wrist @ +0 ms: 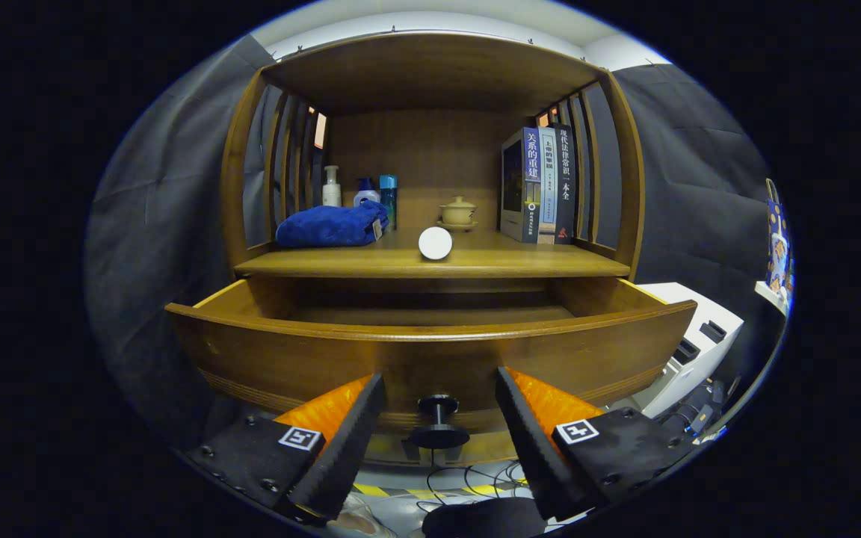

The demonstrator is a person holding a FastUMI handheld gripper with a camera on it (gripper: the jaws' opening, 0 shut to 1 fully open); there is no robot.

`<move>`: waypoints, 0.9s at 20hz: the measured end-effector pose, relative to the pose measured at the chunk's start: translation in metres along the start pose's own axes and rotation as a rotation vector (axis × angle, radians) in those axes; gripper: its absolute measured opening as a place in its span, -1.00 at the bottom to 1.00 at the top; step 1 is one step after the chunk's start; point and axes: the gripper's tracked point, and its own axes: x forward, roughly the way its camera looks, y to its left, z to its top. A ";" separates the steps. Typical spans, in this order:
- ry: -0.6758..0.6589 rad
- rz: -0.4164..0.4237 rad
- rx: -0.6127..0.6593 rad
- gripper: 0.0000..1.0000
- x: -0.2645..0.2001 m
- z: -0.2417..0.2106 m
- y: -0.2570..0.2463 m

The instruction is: Pull open the drawer, take out the items inside it, and place them on the countertop above the cabinet.

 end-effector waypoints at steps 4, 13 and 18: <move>-0.007 -0.002 -0.003 0.98 0.020 0.007 0.001; -0.004 -0.005 -0.003 0.97 0.057 0.018 0.004; -0.006 -0.004 0.002 0.97 0.073 0.022 0.004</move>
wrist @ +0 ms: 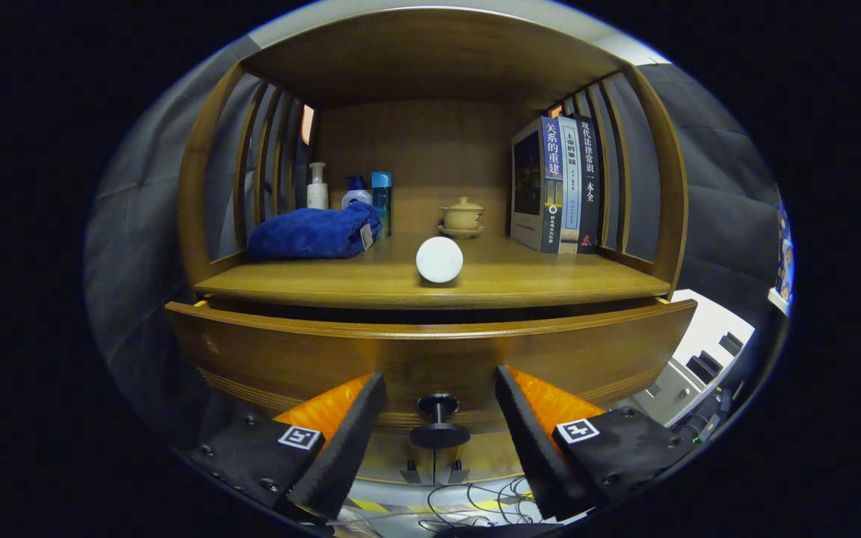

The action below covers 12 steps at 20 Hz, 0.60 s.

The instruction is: Pull open the drawer, take out the items inside it, and place them on the countertop above the cabinet.

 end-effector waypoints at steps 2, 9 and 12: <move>0.002 0.003 -0.001 0.97 0.004 0.001 0.000; 0.008 0.004 0.013 0.97 0.024 0.005 0.002; 0.002 0.004 0.030 0.97 0.027 0.005 0.003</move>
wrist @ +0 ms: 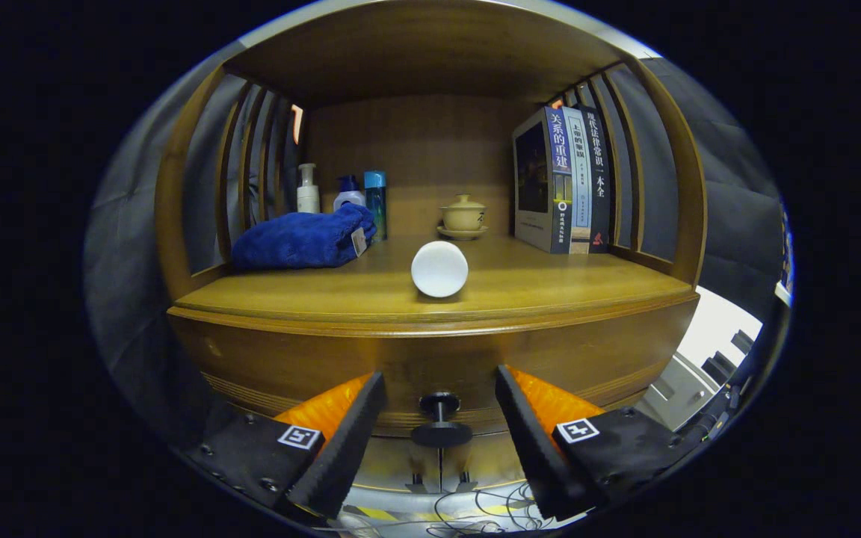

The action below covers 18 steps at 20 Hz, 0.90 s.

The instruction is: Pull open the drawer, take out the items inside it, and place them on the countertop above the cabinet.

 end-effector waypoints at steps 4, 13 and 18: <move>0.001 0.001 0.005 0.95 0.002 0.006 -0.003; -0.177 0.004 0.063 0.95 -0.063 0.143 -0.027; -0.215 -0.023 0.061 0.96 -0.122 0.184 -0.054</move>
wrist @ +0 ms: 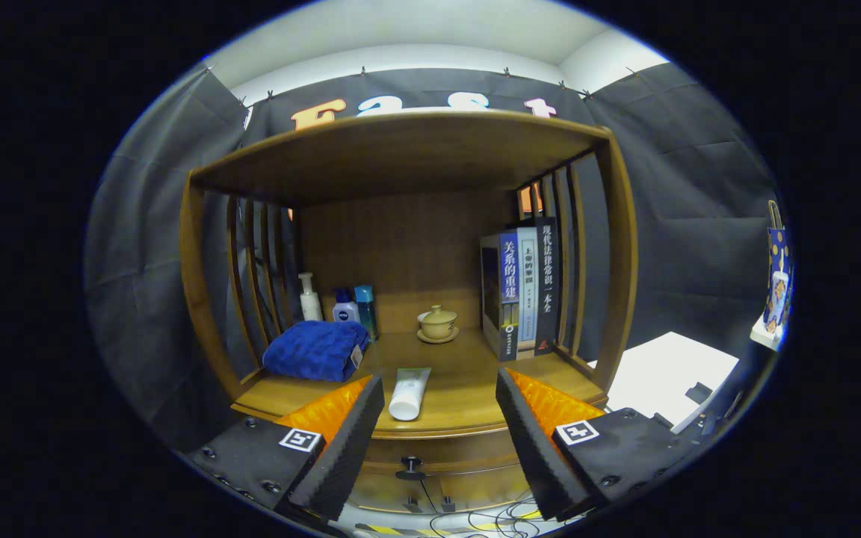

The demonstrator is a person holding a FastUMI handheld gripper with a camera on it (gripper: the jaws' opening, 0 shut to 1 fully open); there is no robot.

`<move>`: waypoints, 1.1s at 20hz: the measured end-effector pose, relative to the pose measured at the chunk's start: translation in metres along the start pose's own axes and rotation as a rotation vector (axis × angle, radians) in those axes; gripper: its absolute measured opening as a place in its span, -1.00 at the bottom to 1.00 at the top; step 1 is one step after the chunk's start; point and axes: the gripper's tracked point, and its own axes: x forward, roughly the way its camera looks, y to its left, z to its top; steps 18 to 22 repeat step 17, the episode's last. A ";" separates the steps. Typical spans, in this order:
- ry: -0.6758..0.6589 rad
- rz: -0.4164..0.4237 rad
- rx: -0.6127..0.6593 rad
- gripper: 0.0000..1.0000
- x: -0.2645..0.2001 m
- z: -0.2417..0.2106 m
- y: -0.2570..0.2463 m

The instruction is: Pull open the drawer, take out the items inside it, and place them on the countertop above the cabinet.

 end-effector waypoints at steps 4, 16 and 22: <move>-0.064 -0.002 0.037 0.96 -0.023 0.041 -0.011; -0.079 -0.003 -0.003 0.97 -0.037 0.051 -0.014; -0.080 -0.002 -0.001 0.97 -0.038 0.052 -0.013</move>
